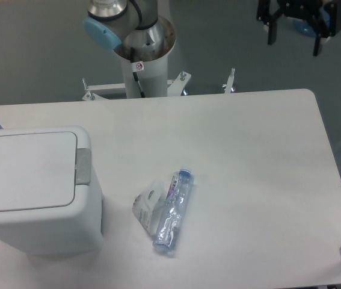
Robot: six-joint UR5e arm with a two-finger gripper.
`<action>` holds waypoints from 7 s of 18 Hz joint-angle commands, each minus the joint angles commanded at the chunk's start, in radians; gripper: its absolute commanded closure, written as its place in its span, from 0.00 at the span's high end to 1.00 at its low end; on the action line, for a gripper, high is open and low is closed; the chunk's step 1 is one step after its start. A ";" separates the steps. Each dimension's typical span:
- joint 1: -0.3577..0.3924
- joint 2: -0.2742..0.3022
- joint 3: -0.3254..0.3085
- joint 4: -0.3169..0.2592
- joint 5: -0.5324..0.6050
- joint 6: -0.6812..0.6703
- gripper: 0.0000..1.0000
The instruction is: Open the trash can
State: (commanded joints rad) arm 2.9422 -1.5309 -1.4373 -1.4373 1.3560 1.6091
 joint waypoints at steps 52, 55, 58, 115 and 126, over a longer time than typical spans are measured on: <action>-0.667 -0.184 -0.063 0.403 -0.006 -1.397 1.00; -0.672 -0.190 -0.061 0.403 -0.006 -1.399 1.00; -0.686 -0.190 -0.066 0.402 -0.002 -1.401 1.00; -0.698 -0.196 -0.092 0.407 0.000 -1.401 1.00; -0.666 -0.202 0.011 0.413 0.260 -1.244 1.00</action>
State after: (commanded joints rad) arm 2.2764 -1.7334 -1.4266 -1.0247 1.6164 0.3647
